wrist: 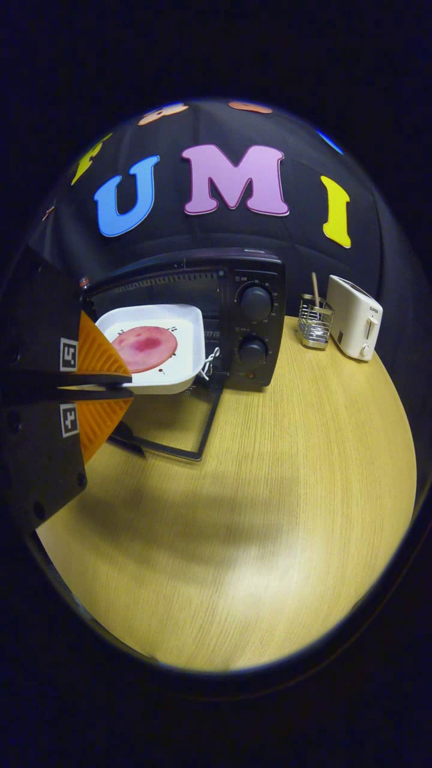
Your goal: Open the toaster oven, put the food inside, and close the toaster oven door.
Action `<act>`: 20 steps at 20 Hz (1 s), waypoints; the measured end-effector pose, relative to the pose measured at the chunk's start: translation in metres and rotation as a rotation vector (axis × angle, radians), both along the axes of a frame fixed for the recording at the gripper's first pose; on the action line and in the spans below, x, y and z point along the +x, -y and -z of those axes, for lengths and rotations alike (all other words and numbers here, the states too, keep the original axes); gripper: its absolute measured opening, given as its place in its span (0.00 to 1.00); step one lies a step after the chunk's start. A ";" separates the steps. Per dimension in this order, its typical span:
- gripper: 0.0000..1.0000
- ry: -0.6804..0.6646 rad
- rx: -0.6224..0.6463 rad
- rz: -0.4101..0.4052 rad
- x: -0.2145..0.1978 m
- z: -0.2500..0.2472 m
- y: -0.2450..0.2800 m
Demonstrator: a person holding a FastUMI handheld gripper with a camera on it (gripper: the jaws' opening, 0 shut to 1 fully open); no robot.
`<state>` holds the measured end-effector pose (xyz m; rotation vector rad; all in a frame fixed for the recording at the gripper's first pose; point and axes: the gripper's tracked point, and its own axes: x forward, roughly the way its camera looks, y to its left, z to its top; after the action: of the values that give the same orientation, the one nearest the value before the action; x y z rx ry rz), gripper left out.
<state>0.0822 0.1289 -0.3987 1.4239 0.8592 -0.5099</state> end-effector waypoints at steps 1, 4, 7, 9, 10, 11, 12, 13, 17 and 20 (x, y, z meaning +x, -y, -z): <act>0.05 -0.020 -0.002 0.016 0.008 0.004 -0.008; 0.05 -0.028 0.014 0.076 0.041 0.011 -0.025; 0.05 -0.040 0.009 0.094 0.066 0.021 -0.037; 0.05 -0.057 0.014 0.109 0.075 0.028 -0.042; 0.05 -0.057 0.015 0.112 0.080 0.030 -0.043; 0.05 -0.049 0.018 0.115 0.085 0.031 -0.045; 0.05 -0.041 0.024 0.121 0.089 0.032 -0.046; 0.06 -0.040 0.038 0.121 0.090 0.033 -0.049; 0.10 -0.004 0.130 0.117 0.095 0.026 -0.057; 0.26 0.012 0.144 0.102 0.097 0.022 -0.061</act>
<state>0.1795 0.1902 -0.4210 1.6078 0.8303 -0.5246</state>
